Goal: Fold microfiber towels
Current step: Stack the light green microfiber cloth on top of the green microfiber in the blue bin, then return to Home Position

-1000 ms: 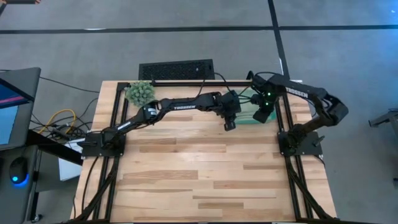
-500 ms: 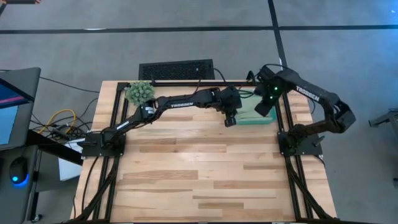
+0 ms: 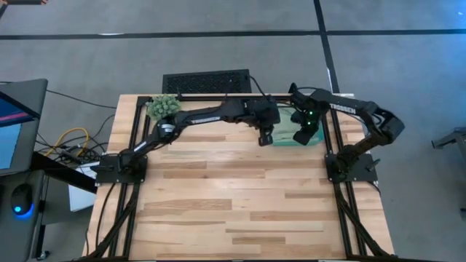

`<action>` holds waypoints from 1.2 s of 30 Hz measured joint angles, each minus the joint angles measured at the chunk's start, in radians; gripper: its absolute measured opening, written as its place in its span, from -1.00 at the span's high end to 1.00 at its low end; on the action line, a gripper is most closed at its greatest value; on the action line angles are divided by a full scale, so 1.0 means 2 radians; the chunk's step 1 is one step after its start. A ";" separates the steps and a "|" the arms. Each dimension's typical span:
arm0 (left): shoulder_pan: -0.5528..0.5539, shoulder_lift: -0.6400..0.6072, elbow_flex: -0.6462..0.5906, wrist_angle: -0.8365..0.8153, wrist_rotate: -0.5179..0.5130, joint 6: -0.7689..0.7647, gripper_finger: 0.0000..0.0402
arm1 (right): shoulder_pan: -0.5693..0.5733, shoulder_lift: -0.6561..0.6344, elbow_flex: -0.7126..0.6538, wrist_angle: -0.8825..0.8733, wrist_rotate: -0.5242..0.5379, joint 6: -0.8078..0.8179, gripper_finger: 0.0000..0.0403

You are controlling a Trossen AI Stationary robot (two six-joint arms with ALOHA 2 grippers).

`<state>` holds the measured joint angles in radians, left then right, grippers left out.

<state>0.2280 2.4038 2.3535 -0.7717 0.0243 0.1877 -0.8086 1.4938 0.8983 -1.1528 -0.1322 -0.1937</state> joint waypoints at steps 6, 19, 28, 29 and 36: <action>-0.030 -0.072 0.002 -0.082 -0.049 0.013 1.00 | 0.001 -0.026 0.025 -0.017 0.004 0.015 0.98; -0.082 -0.223 -0.072 -0.127 -0.080 -0.035 1.00 | 0.094 -0.282 0.032 0.026 0.001 0.152 0.96; -0.143 -0.449 -0.418 0.152 -0.095 -0.084 1.00 | 0.315 -0.444 -0.070 0.269 0.090 0.290 0.99; -0.144 -0.475 -0.458 0.194 -0.095 -0.097 1.00 | 0.336 -0.449 -0.082 0.289 0.104 0.293 0.99; -0.144 -0.620 -0.706 0.362 -0.111 -0.172 1.00 | 0.453 -0.453 -0.166 0.407 0.155 0.282 0.99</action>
<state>-0.0608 1.1642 0.9411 -0.0471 -0.1969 -0.1559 0.0974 0.5869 0.5669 -0.3387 0.1787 0.3704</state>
